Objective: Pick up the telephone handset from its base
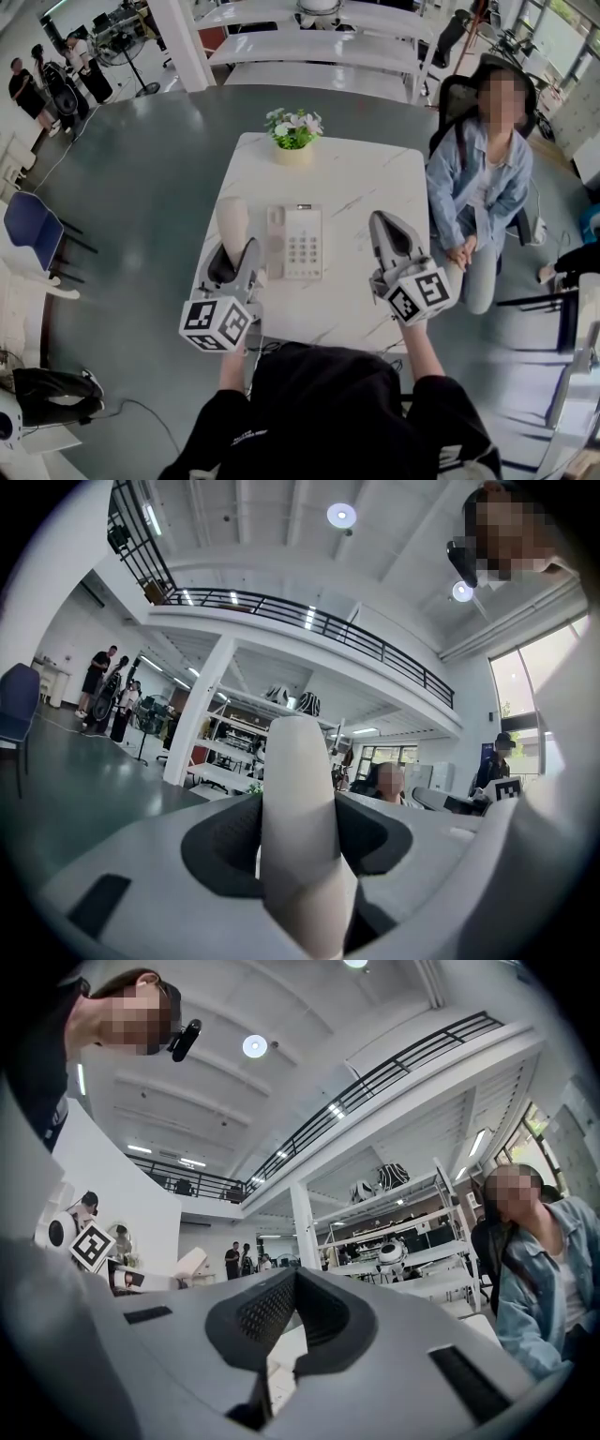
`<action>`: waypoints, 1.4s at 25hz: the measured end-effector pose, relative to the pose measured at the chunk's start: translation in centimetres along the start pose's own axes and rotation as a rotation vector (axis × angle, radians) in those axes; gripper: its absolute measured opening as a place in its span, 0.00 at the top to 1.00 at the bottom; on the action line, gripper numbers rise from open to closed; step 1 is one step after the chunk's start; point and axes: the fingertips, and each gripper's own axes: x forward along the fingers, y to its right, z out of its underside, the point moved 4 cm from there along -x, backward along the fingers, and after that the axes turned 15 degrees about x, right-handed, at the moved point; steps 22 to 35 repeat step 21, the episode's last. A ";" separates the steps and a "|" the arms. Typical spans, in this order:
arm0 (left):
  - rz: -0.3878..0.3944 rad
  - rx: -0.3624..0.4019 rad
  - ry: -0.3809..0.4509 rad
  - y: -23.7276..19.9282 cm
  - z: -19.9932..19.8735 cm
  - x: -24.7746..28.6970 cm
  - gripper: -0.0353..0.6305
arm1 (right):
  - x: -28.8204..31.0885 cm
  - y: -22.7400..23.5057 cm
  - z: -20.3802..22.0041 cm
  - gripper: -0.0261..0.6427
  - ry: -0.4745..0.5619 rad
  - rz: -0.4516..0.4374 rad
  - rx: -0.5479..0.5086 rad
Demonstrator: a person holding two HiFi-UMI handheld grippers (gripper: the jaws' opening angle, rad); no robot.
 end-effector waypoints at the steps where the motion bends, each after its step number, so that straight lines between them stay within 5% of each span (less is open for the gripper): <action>1: 0.001 -0.003 0.000 0.0 0.0 0.0 0.63 | 0.0 0.0 0.0 0.98 -0.001 0.001 -0.004; 35: 0.008 -0.006 -0.024 -0.1 0.3 0.2 0.63 | -0.1 0.4 0.7 0.98 -0.038 0.035 -0.018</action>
